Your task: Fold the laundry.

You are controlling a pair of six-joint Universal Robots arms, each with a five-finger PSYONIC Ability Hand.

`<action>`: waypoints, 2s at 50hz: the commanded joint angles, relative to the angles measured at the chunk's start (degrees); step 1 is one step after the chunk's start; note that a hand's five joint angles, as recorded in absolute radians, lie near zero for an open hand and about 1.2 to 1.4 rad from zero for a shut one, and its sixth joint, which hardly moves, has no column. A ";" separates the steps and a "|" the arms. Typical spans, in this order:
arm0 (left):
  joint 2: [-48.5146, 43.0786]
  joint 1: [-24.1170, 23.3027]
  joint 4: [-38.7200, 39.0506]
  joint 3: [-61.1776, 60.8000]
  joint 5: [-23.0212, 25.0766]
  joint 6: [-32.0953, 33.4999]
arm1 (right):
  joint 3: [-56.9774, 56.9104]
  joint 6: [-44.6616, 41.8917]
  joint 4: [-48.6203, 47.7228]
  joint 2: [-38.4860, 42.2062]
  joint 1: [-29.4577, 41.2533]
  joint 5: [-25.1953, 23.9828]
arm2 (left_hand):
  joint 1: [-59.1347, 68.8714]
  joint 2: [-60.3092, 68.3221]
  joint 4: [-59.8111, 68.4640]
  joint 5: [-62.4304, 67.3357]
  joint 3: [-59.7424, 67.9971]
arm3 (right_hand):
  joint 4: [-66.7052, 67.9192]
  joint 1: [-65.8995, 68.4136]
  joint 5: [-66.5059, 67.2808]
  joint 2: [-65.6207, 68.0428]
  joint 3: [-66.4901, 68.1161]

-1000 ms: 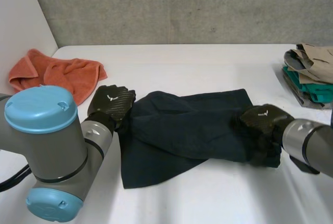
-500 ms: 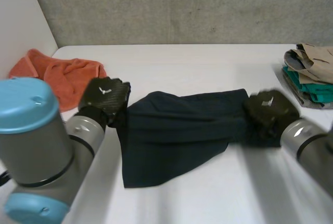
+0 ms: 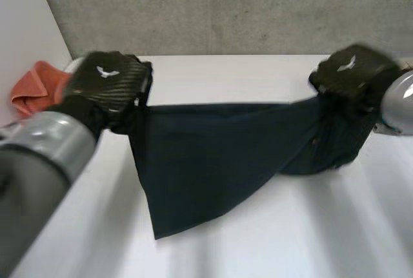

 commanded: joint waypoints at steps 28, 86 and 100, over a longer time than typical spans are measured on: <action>-26.29 1.65 41.27 27.15 -2.53 16.33 | -11.03 -0.74 -60.72 20.71 8.35 7.76 | 13.97 11.26 11.25 14.98 11.57 | 11.17 18.84 12.91 12.39 11.49; -15.01 -4.68 9.15 -2.69 -2.26 20.46 | 15.09 -3.92 -18.04 8.31 6.33 8.11 | 13.97 11.26 11.25 14.98 11.57 | 11.17 18.84 12.91 12.39 11.49; -44.29 -3.36 39.58 22.90 -3.59 36.44 | 6.91 -7.76 -46.70 26.24 6.95 10.22 | 13.97 11.26 11.25 14.98 11.57 | 11.17 18.84 12.91 12.39 11.49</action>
